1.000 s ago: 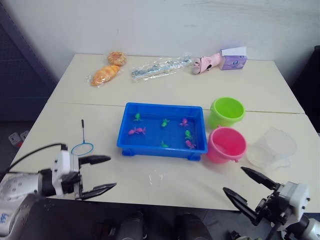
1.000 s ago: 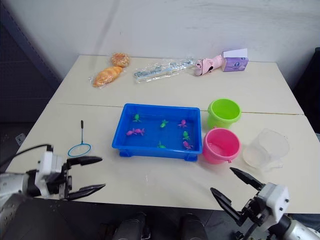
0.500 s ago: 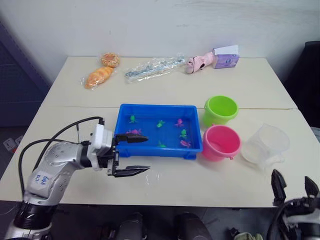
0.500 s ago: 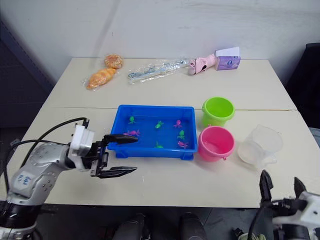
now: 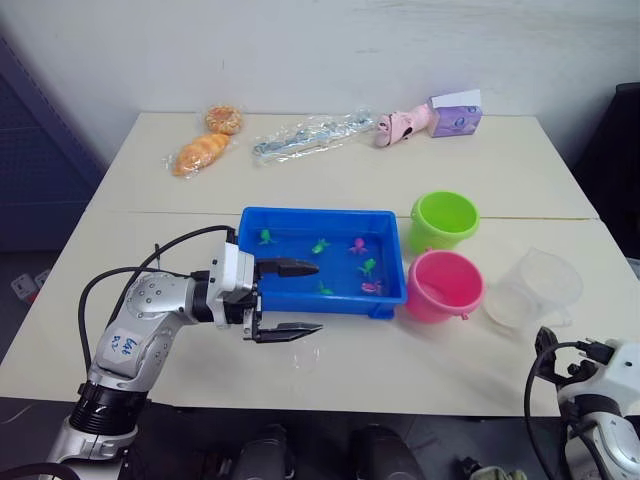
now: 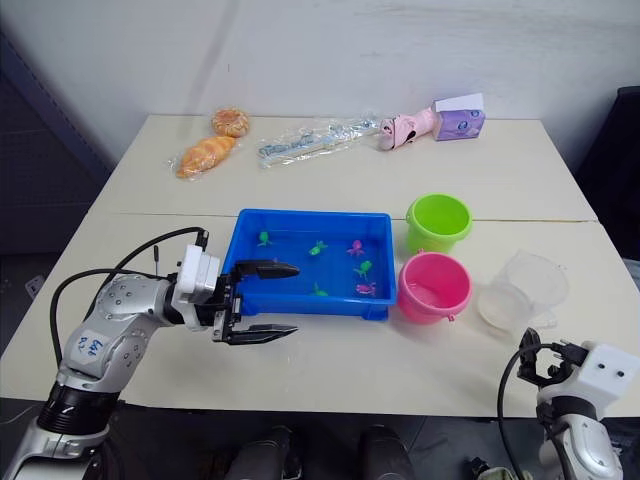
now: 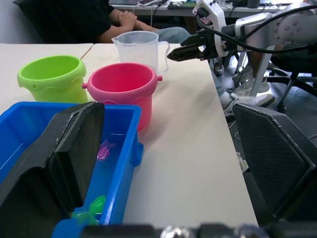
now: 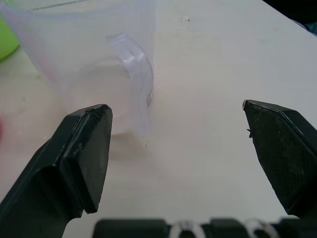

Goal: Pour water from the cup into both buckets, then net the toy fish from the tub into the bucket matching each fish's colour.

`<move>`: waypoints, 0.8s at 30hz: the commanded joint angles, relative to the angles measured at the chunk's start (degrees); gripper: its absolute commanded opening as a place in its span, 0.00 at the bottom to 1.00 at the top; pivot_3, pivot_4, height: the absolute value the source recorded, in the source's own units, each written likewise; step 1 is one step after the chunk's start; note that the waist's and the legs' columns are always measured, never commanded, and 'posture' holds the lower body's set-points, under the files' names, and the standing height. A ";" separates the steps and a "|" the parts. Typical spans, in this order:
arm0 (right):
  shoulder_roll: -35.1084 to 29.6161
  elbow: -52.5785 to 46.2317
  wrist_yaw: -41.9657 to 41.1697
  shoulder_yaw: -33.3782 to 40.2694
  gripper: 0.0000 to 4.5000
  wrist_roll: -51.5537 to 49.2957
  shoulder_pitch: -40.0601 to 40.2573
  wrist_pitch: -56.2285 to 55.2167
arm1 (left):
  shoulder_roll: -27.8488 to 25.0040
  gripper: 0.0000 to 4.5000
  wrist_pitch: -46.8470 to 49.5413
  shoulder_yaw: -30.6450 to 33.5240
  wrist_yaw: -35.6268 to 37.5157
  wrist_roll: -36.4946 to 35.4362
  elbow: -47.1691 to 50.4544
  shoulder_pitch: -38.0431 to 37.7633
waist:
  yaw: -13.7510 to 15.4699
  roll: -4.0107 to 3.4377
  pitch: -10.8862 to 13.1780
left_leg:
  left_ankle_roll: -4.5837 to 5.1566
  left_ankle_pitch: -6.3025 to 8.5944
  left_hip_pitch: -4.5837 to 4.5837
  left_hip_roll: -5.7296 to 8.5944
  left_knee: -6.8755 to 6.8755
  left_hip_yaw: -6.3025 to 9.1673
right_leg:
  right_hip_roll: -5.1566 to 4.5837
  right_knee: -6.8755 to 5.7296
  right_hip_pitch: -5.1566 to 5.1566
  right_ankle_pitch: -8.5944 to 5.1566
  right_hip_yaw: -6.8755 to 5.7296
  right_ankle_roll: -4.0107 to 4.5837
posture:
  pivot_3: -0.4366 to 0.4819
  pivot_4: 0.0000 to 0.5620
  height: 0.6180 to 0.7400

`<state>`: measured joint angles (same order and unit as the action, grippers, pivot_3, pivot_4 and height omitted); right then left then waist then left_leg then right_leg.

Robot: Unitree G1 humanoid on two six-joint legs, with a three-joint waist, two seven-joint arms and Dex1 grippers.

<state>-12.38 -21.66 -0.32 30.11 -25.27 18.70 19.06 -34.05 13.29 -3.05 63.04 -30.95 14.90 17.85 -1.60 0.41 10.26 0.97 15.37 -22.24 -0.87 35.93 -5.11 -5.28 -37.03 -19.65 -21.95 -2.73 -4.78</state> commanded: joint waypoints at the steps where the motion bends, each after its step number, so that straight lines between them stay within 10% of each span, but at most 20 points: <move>1: -0.60 1.71 0.59 1.15 1.00 0.76 -2.30 -0.83 | 0.07 0.99 -1.43 1.06 -0.13 0.35 1.02 0.33 | 0.00 0.00 0.00 | 0.00 0.00 0.00 0.00 0.00 0.00 | 0.00 0.00 0.00 0.00 0.00 0.00 | 0.48 0.27 1.00; 24: -2.61 15.53 5.60 6.32 1.00 2.75 -14.18 -4.47 | 1.52 0.99 -2.09 0.18 -0.52 1.28 -0.22 3.09 | -0.01 0.00 0.00 | -0.01 -0.02 0.00 0.00 0.01 -0.01 | 0.03 -0.02 0.00 0.00 0.00 -0.01 | 0.48 0.27 1.00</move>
<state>-13.69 -5.99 5.25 34.37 -23.13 4.86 16.26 -32.53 11.90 -3.01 62.61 -29.90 14.13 19.97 -1.61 0.41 10.27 0.97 15.36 -22.24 -0.86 35.94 -5.12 -5.25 -37.06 -19.66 -21.95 -2.73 -4.80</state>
